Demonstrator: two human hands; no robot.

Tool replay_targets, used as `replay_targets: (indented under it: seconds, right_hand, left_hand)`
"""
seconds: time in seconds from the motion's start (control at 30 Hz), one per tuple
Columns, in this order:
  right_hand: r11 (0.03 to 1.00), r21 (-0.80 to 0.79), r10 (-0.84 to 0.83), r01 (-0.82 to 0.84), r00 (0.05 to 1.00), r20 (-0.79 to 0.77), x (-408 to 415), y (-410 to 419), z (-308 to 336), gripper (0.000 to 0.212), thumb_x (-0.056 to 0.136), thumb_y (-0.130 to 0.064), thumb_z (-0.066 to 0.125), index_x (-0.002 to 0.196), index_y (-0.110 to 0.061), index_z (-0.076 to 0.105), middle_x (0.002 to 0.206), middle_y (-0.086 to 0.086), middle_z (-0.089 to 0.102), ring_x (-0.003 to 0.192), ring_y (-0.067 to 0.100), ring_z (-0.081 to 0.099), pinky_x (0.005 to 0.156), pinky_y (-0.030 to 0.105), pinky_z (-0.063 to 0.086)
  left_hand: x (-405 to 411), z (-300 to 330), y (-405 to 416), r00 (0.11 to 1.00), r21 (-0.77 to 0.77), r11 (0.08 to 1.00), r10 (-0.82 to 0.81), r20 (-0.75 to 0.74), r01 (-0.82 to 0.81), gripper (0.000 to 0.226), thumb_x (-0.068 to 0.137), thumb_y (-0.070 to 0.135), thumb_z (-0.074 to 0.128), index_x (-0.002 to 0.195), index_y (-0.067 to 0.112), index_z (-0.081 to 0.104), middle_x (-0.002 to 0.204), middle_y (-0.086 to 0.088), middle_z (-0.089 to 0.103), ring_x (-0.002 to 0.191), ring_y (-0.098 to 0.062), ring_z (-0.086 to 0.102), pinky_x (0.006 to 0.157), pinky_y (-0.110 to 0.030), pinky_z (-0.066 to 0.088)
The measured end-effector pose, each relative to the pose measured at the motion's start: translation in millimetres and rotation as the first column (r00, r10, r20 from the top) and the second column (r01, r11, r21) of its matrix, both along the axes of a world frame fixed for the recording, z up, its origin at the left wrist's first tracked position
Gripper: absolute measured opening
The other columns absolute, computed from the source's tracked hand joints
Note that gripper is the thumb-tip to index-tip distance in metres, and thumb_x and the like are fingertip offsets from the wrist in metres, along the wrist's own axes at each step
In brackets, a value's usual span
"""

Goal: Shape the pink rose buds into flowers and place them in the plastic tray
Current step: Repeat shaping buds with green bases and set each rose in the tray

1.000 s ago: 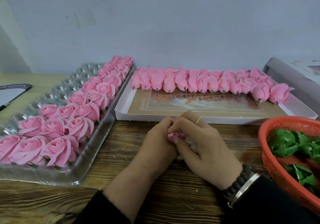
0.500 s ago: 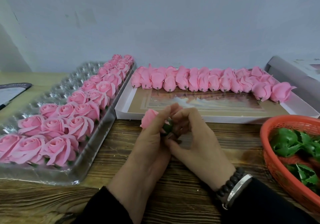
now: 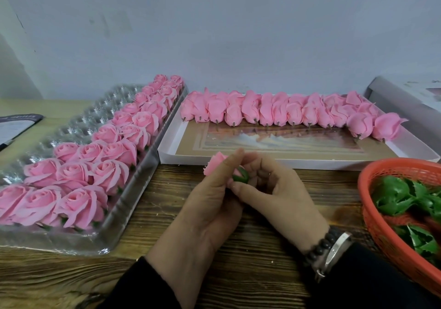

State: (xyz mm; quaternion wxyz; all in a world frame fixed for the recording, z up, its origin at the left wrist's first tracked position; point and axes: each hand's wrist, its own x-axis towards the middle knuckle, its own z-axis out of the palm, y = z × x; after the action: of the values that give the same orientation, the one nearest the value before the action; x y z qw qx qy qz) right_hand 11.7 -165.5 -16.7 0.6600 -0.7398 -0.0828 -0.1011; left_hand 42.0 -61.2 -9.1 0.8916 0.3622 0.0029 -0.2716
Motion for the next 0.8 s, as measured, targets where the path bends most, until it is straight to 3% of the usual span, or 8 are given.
replay_targets:
  seconds: [0.1, 0.23, 0.37, 0.5, 0.6, 0.67, 0.73, 0.8]
  right_hand:
    - [0.997, -0.060, -0.044, 0.044, 0.999, 0.001, 0, 3, -3, 0.038, 0.068, -0.014, 0.077, 0.098, -0.030, 0.060, 0.089, -0.002, 0.068, 0.078, 0.014, 0.063, 0.076, 0.025, 0.053]
    - [0.990, -0.082, -0.110, 0.112, 0.993, 0.030, -1, 4, -3, 0.037, 0.063, -0.016, 0.078, 0.088, -0.037, 0.059, 0.084, -0.005, 0.065, 0.068, 0.005, 0.057, 0.068, 0.019, 0.051]
    - [0.990, -0.097, -0.097, 0.099, 0.995, 0.027, -1, 5, -2, 0.034, 0.069, -0.007, 0.076, 0.086, -0.030, 0.059, 0.074, -0.013, 0.064, 0.065, 0.000, 0.055, 0.065, 0.012, 0.046]
    - [0.991, 0.129, 0.021, -0.016, 0.999, -0.033, 0, 3, 1, 0.024, 0.072, 0.005, 0.071, 0.085, -0.012, 0.062, 0.063, -0.011, 0.060, 0.058, -0.001, 0.055, 0.059, 0.012, 0.045]
    - [0.944, 0.312, 0.156, -0.110, 0.980, -0.126, 0, -4, 2, 0.022, 0.064, -0.008, 0.072, 0.084, -0.006, 0.063, 0.058, -0.005, 0.059, 0.056, 0.006, 0.056, 0.061, 0.019, 0.046]
    - [0.962, 0.250, 0.155, -0.114, 0.977, -0.150, 0, -5, 1, 0.017, 0.066, -0.010, 0.072, 0.081, -0.010, 0.064, 0.060, -0.004, 0.059, 0.060, 0.009, 0.056, 0.064, 0.020, 0.047]
    - [0.993, 0.111, 0.061, -0.047, 0.991, -0.121, 1, -3, -1, 0.013, 0.076, -0.004, 0.069, 0.084, -0.012, 0.064, 0.070, 0.000, 0.061, 0.068, 0.009, 0.056, 0.065, 0.017, 0.048]
    - [0.998, 0.045, -0.048, 0.049, 0.998, -0.041, 1, -2, -2, 0.021, 0.081, 0.002, 0.064, 0.090, -0.017, 0.062, 0.081, 0.004, 0.063, 0.072, 0.005, 0.056, 0.066, 0.012, 0.048]
  left_hand:
    - [0, 0, 2, 0.998, -0.013, 0.999, 0.052, -0.045, -0.052, 0.036, 0.071, 0.027, 0.066, 0.093, -0.001, 0.065, 0.100, -0.022, 0.067, 0.098, -0.031, 0.066, 0.087, -0.038, 0.054]
    - [0, 1, 0, 0.994, 0.032, 0.993, 0.113, -0.004, -0.112, 0.042, 0.069, 0.027, 0.066, 0.100, -0.001, 0.059, 0.109, -0.026, 0.062, 0.107, -0.036, 0.060, 0.094, -0.042, 0.049]
    - [0, -1, -2, 0.991, 0.058, 0.989, 0.134, 0.023, -0.135, 0.030, 0.062, 0.025, 0.069, 0.083, 0.004, 0.062, 0.090, -0.019, 0.063, 0.088, -0.029, 0.063, 0.082, -0.037, 0.054]
    - [1, -2, -1, 0.995, 0.060, 0.996, 0.066, 0.069, -0.070, 0.037, 0.056, 0.020, 0.075, 0.085, -0.001, 0.066, 0.091, -0.020, 0.063, 0.090, -0.030, 0.063, 0.083, -0.035, 0.054]
    - [1, 0, 2, 0.991, 0.140, 0.990, -0.017, 0.134, -0.002, 0.038, 0.052, 0.025, 0.080, 0.083, 0.004, 0.073, 0.099, -0.019, 0.060, 0.096, -0.029, 0.055, 0.078, -0.032, 0.043]
    - [1, -1, 4, 0.978, 0.206, 0.978, -0.013, 0.210, -0.031, 0.027, 0.058, 0.025, 0.078, 0.077, 0.007, 0.074, 0.093, -0.018, 0.063, 0.089, -0.026, 0.059, 0.072, -0.031, 0.048]
    - [2, -2, 7, 0.955, 0.273, 0.953, 0.050, 0.292, -0.134, 0.026, 0.070, 0.018, 0.072, 0.085, -0.003, 0.070, 0.087, -0.022, 0.066, 0.082, -0.028, 0.065, 0.075, -0.034, 0.055]
    - [4, -2, 10, 0.893, 0.410, 0.866, 0.088, 0.440, -0.287, 0.015, 0.077, 0.008, 0.066, 0.084, -0.004, 0.070, 0.080, -0.018, 0.071, 0.076, -0.024, 0.069, 0.071, -0.029, 0.057]
